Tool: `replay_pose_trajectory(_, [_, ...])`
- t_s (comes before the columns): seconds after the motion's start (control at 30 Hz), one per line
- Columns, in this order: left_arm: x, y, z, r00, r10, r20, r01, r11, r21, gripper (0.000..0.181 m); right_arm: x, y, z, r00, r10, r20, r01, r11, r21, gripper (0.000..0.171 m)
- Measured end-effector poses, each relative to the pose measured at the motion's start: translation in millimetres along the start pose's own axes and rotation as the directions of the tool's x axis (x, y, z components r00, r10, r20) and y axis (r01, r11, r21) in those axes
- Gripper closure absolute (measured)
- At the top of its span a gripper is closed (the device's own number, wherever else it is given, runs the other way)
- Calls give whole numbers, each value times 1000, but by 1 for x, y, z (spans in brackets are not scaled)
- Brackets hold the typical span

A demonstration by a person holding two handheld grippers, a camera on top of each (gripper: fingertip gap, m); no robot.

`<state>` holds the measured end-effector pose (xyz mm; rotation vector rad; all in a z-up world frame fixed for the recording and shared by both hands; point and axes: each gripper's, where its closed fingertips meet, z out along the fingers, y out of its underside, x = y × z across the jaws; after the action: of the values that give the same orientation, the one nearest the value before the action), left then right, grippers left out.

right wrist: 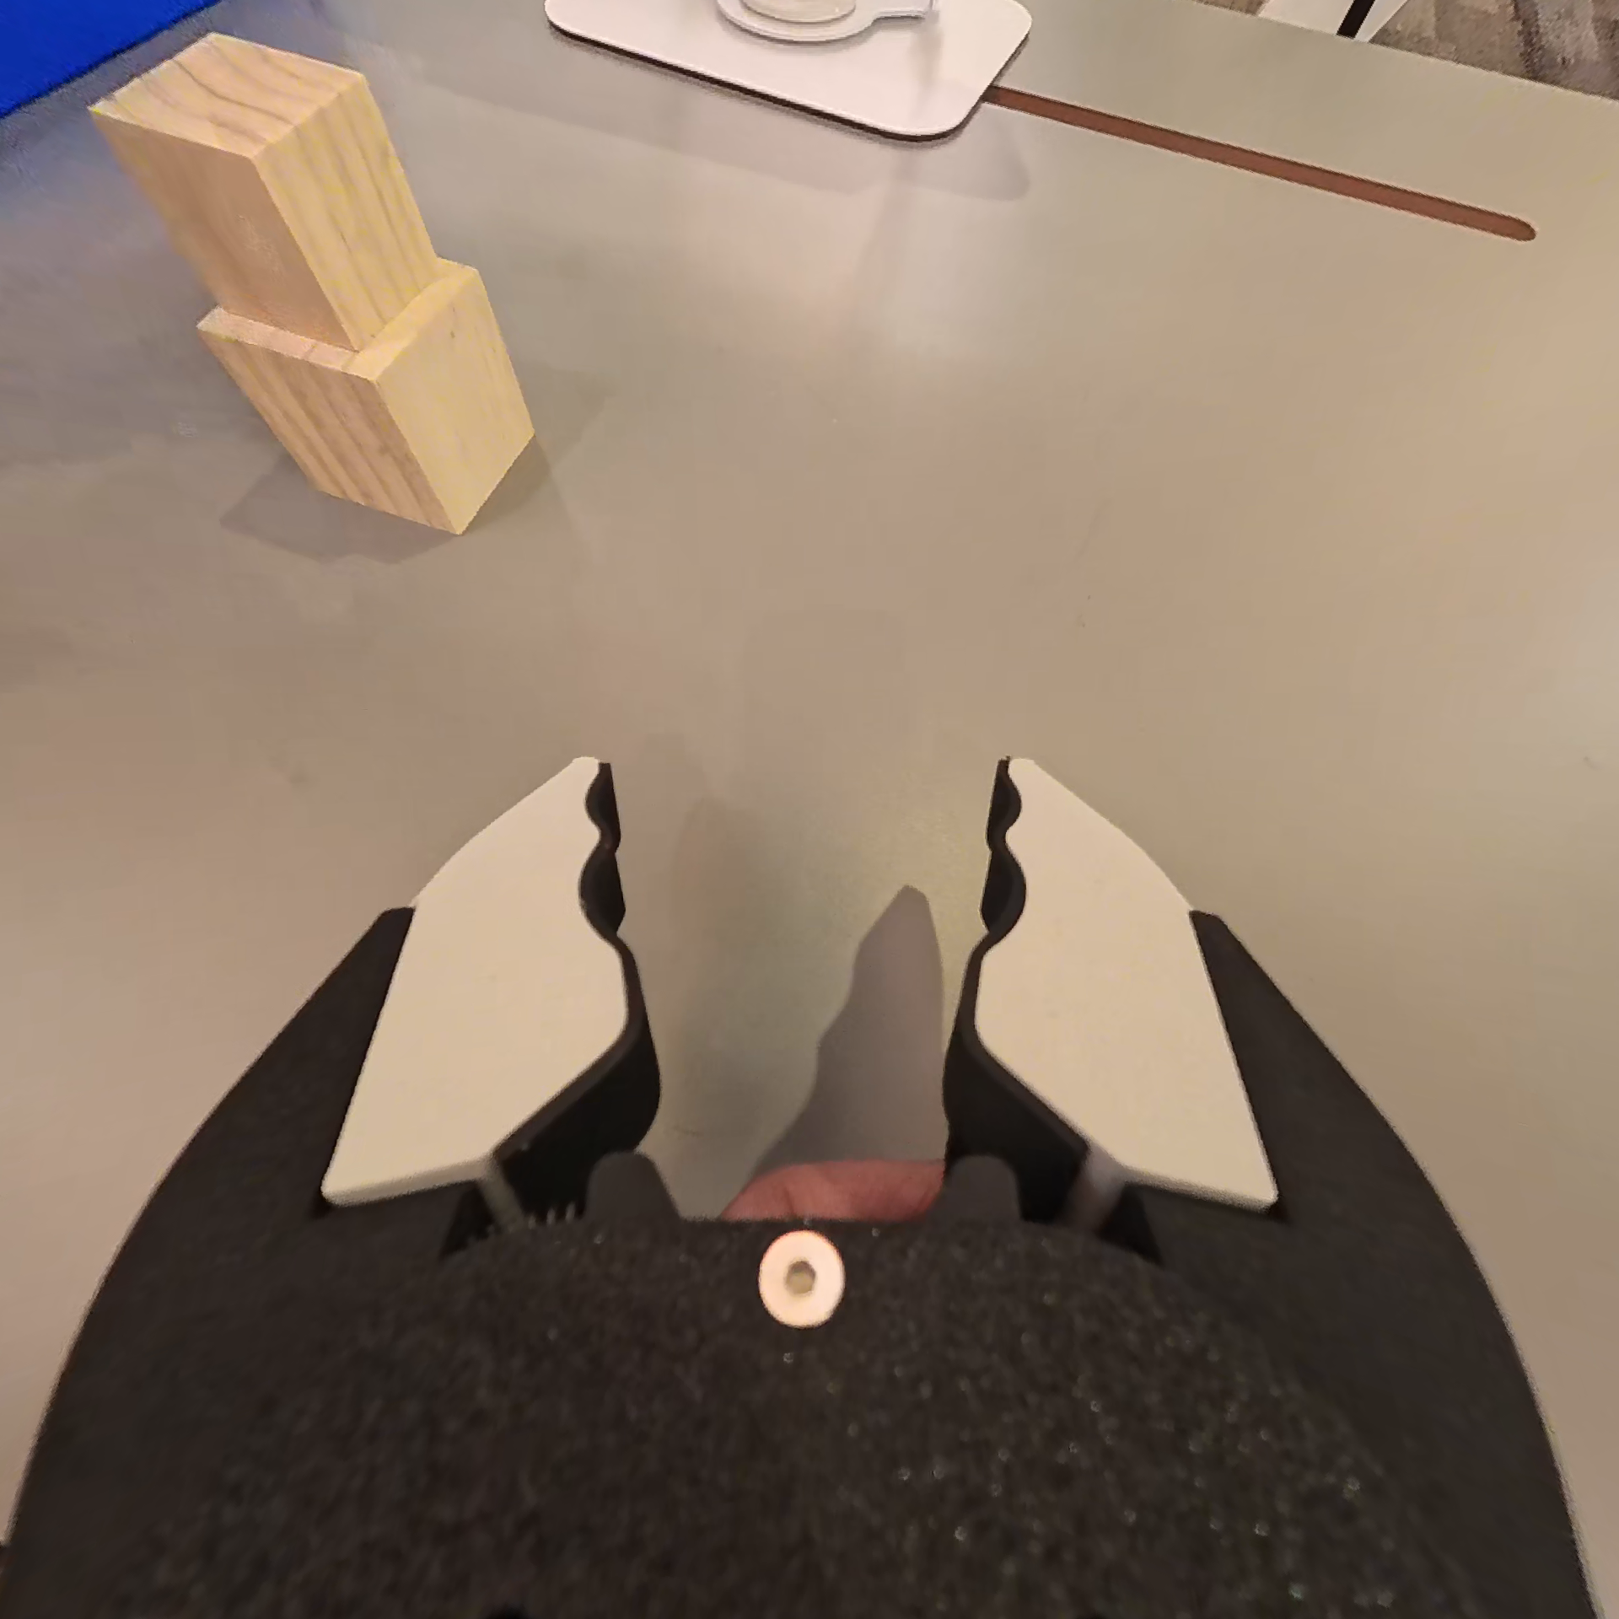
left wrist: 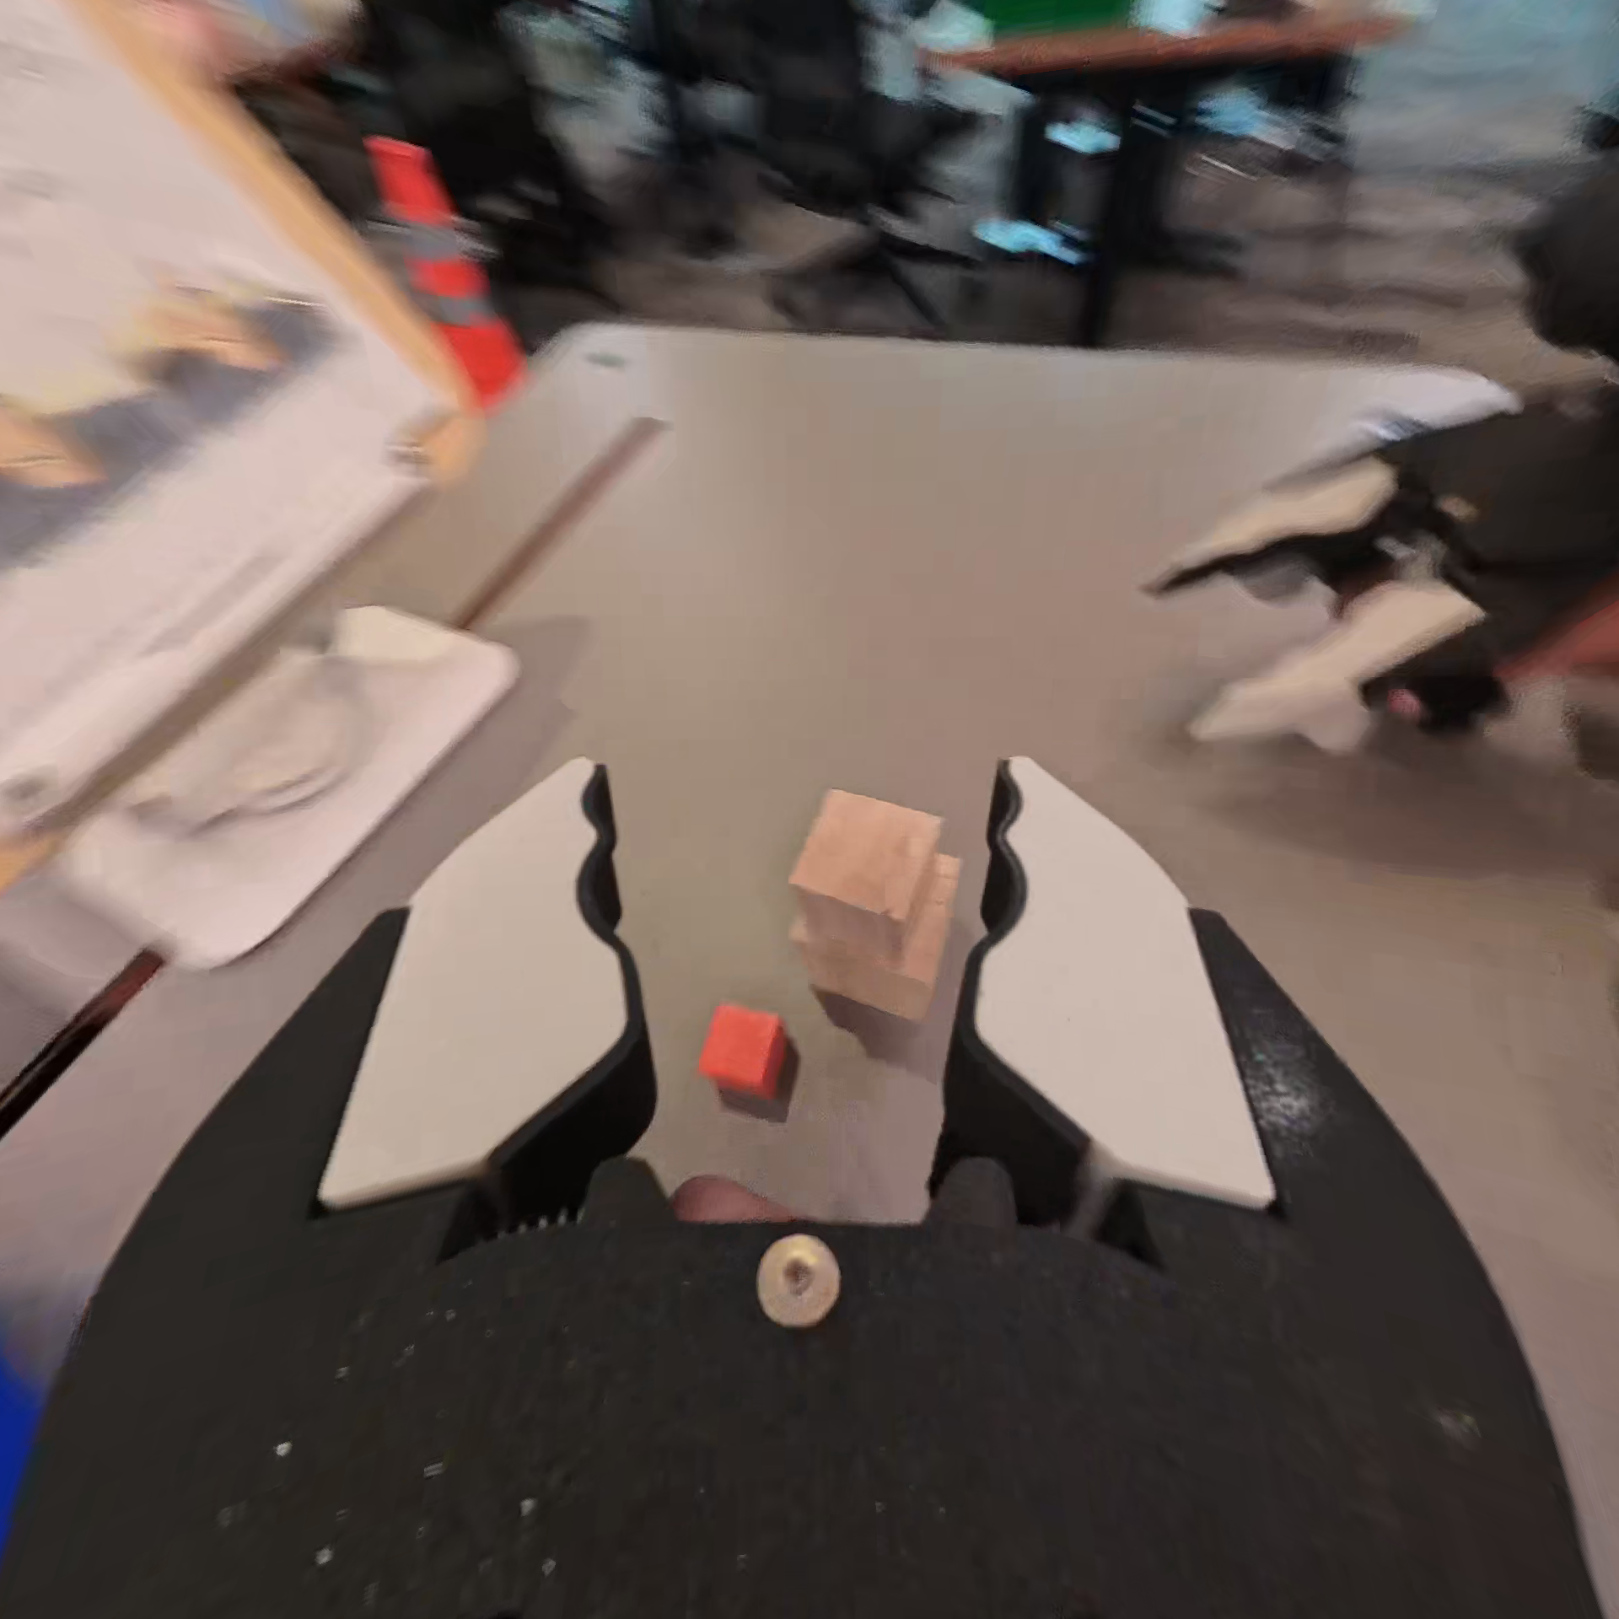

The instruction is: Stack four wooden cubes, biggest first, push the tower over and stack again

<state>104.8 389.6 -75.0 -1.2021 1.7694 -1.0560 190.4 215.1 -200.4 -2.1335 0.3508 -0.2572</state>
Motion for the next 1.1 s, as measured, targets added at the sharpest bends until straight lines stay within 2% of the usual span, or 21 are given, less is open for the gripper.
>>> replay_pose_trajectory(0.07, [-7, 4, -31, 968, -87, 236, 70, 995, 78, 98, -1, -1, 0, 1000, 3, 3, -3, 1000, 5, 90])
replay_pose_trajectory(0.1, [-10, 14, -46, 923, -137, 359, 108, 989, 100, 98, -1, -1, 1, 1000, 4, 4, -4, 1000, 7, 90])
replay_pose_trajectory(0.17, [-10, 51, -76, 781, -197, 593, 179, 980, 91, 100, -2, 0, 2, 1000, 7, 7, -7, 1000, 5, 90])
replay_pose_trajectory(0.2, [-5, 70, -88, 710, -223, 668, 218, 971, 92, 102, -3, 1, 3, 1000, 6, 9, -6, 1000, 2, 90])
replay_pose_trajectory(0.3, [22, 111, -102, 600, -309, 738, 330, 936, 124, 100, -4, 3, 4, 1000, 1, 7, -1, 1000, -5, 90])
replay_pose_trajectory(0.4, [36, 132, -102, 547, -339, 766, 375, 917, 138, 101, -4, 4, 3, 1000, -4, 5, 4, 1000, -7, 90])
replay_pose_trajectory(0.5, [48, 138, -89, 579, -375, 724, 415, 900, 135, 102, -5, 3, 2, 1000, -7, 3, 7, 1000, -7, 90])
replay_pose_trajectory(0.6, [52, 136, -74, 646, -361, 673, 404, 909, 100, 103, -5, 2, 1, 1000, -12, 1, 12, 1000, -5, 90])
replay_pose_trajectory(0.73, [42, 130, -52, 795, -223, 565, 295, 955, -38, 108, -5, 1, 0, 1000, -10, 6, 10, 1000, 0, 91])
replay_pose_trajectory(0.8, [34, 135, -35, 868, -205, 453, 290, 948, -127, 109, -5, 1, 0, 1000, -11, 10, 11, 1000, -1, 91])
replay_pose_trajectory(0.93, [10, 144, -2, 918, -287, 274, 350, 911, -219, 104, -6, 1, 0, 1000, -12, 14, 12, 1000, -2, 91])
replay_pose_trajectory(1.03, [-5, 145, 15, 973, -168, 158, 209, 932, -296, 105, -7, -1, 0, 1000, -12, 17, 11, 1000, 2, 91])
replay_pose_trajectory(1.1, [-9, 142, 23, 992, -112, 58, 124, 939, -321, 112, -7, 0, 0, 1000, -12, 19, 12, 1000, 1, 92])
